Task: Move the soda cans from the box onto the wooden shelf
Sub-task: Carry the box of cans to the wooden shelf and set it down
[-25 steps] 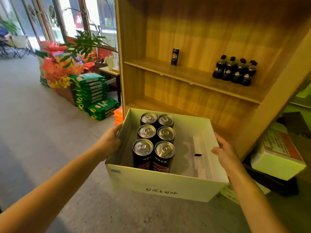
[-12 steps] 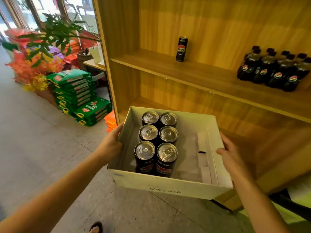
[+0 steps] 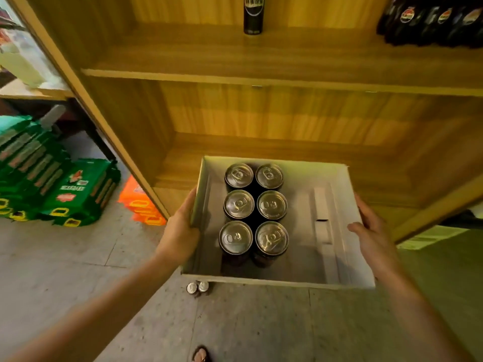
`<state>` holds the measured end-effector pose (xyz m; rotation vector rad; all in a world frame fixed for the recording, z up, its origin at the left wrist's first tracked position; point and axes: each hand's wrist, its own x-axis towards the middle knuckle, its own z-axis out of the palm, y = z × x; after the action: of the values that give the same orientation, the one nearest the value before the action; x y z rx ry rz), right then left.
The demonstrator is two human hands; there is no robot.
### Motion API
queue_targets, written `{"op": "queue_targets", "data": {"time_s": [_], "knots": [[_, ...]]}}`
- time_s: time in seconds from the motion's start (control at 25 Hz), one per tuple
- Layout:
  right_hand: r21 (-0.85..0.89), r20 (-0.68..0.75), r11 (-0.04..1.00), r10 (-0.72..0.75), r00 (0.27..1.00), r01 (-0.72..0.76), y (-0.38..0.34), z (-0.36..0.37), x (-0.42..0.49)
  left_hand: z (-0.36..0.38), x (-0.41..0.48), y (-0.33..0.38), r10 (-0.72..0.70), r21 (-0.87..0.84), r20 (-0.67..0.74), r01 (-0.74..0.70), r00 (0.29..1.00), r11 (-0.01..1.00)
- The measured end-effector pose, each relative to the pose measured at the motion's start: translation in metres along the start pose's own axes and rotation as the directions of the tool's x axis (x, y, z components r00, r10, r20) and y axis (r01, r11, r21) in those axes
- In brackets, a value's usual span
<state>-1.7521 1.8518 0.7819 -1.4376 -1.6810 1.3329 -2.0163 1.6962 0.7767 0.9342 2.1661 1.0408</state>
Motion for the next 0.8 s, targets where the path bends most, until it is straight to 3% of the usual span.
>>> {"op": "queue_targets", "data": {"time_s": [0.12,0.32,0.64,0.8], "knots": [[-0.036,-0.049,0.999,-0.007,0.999,0.006,0.027,0.030,0.012,0.009,0.030,-0.040,-0.037,0.083,0.014,0.036,0.999,0.996],[-0.068,-0.065,0.997,0.038,0.997,-0.042,0.110,0.070,0.036,0.057,0.063,-0.128,-0.080,0.041,0.040,0.078,0.996,0.996],[-0.077,-0.065,0.992,0.098,0.993,-0.103,0.328,0.157,0.076,0.190,0.105,-0.332,-0.098,-0.052,0.194,0.110,0.976,0.993],[-0.105,-0.076,0.979,0.167,0.983,-0.174,0.453,0.209,0.098,0.263,0.124,-0.436,-0.094,-0.027,0.187,0.101,0.978,0.995]]}}
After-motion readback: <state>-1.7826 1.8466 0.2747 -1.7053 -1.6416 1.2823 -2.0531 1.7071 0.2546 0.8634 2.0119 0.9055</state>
